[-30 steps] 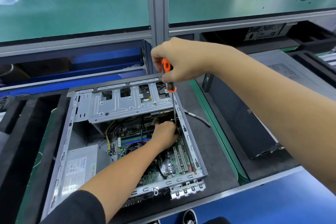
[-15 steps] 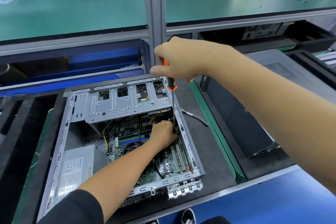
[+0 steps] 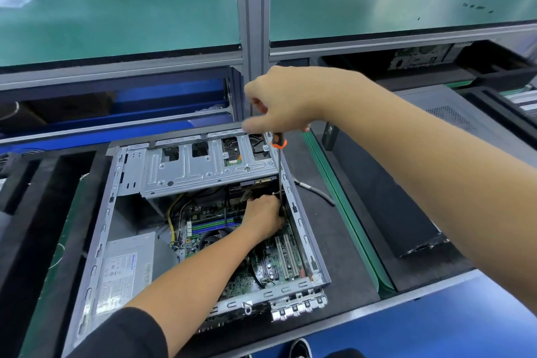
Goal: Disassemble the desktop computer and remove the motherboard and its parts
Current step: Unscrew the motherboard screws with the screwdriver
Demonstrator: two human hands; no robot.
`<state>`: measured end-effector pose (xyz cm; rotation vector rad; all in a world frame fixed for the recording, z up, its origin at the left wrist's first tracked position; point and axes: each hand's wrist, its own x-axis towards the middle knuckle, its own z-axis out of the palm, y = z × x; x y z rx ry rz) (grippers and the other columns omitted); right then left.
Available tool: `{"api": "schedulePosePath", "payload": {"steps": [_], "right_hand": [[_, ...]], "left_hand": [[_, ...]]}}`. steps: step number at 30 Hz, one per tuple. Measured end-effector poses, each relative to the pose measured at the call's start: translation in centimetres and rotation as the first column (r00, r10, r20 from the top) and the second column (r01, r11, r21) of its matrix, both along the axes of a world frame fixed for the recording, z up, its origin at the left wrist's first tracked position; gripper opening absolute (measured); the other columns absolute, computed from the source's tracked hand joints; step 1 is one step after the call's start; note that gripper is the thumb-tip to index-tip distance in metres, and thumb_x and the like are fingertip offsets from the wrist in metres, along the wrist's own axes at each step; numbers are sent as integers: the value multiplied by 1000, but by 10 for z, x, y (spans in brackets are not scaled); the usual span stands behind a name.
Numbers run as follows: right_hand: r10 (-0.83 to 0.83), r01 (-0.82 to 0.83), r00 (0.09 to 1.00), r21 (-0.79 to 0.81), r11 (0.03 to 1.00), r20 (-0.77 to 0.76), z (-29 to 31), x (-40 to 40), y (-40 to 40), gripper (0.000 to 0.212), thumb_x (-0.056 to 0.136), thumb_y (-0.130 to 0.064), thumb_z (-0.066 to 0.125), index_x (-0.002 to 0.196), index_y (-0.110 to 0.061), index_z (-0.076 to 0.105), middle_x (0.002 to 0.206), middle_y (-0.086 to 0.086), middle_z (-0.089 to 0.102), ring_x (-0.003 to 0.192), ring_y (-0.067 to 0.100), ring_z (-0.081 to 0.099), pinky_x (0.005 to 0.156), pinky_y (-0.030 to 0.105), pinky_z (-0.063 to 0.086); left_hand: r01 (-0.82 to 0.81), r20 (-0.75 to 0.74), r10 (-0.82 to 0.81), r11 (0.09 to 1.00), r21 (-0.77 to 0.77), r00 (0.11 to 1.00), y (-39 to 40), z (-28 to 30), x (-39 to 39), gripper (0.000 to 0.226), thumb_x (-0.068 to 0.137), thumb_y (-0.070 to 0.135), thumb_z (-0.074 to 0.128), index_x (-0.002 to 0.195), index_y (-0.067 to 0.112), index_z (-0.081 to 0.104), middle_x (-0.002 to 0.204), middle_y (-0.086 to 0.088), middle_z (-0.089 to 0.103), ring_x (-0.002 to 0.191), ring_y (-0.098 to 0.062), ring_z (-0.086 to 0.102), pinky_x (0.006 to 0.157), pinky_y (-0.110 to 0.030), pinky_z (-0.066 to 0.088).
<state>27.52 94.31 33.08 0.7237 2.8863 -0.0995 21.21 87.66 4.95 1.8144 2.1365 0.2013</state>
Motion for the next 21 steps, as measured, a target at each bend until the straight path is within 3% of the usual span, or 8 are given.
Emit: {"api": "schedulePosePath", "payload": {"steps": [2,4,7,9,11,16,18,21], "right_hand": [[-38,36,999,85,996,17,0,-1,-1,41,99,-42,37,77,-11,49,59,4,58,41,19,64,53,30,45],[-21,19,999,52,998,42,-1,-3,-2,34,100,-32,40,78,-8,50,49,4,60,35,14,60,48,26,42],[41,-40,999,-71,997,24,0,-2,-3,17,94,-26,56,96,-10,50,63,0,61,47,13,65,48,26,41],[72,-73,997,-107,992,-7,1,1,-2,26,88,-22,67,103,-16,47,70,-6,54,60,11,60,50,27,37],[123,-125,992,-126,984,-21,2,2,2,34,82,-16,73,104,-20,47,80,-8,55,70,8,54,55,28,40],[126,-126,992,-387,913,-24,9,4,7,34,73,6,69,94,-17,53,86,-5,69,75,7,67,66,28,54],[70,-84,996,-404,911,-51,8,6,8,25,78,-4,72,91,-15,54,86,-2,69,70,10,68,63,28,55],[2,-5,1000,-121,993,-23,3,5,9,32,92,-46,58,90,-15,50,80,0,64,58,15,69,55,31,48]], "left_hand": [[5,-4,-5,1000,-17,1000,0,0,0,31,86,30,65,71,14,42,82,-10,58,79,-34,59,70,-37,35],[7,-5,-7,1000,-17,1000,1,-1,0,33,84,30,66,69,14,41,76,-7,53,76,-34,59,72,-37,38],[4,12,-4,1000,-15,1000,2,-2,-2,27,83,30,65,72,14,47,76,-5,52,78,-33,60,70,-36,35],[1,23,-1,1000,-10,1000,2,-3,-3,24,84,29,64,73,15,50,76,-4,52,78,-33,61,69,-35,34],[1,23,-1,1000,-2,1000,2,-3,-3,21,84,29,63,74,15,50,76,-4,53,80,-33,61,68,-35,33],[-6,38,5,1000,9,999,2,-4,-3,21,83,24,62,77,13,45,79,-8,57,80,-34,60,66,-34,33],[1,33,-1,1000,5,999,2,-4,-2,25,82,23,61,70,14,42,70,-3,49,78,-34,60,66,-35,32],[14,18,-14,1000,-8,1000,1,-2,0,33,83,26,64,63,17,38,65,1,41,75,-34,59,66,-35,31]]}}
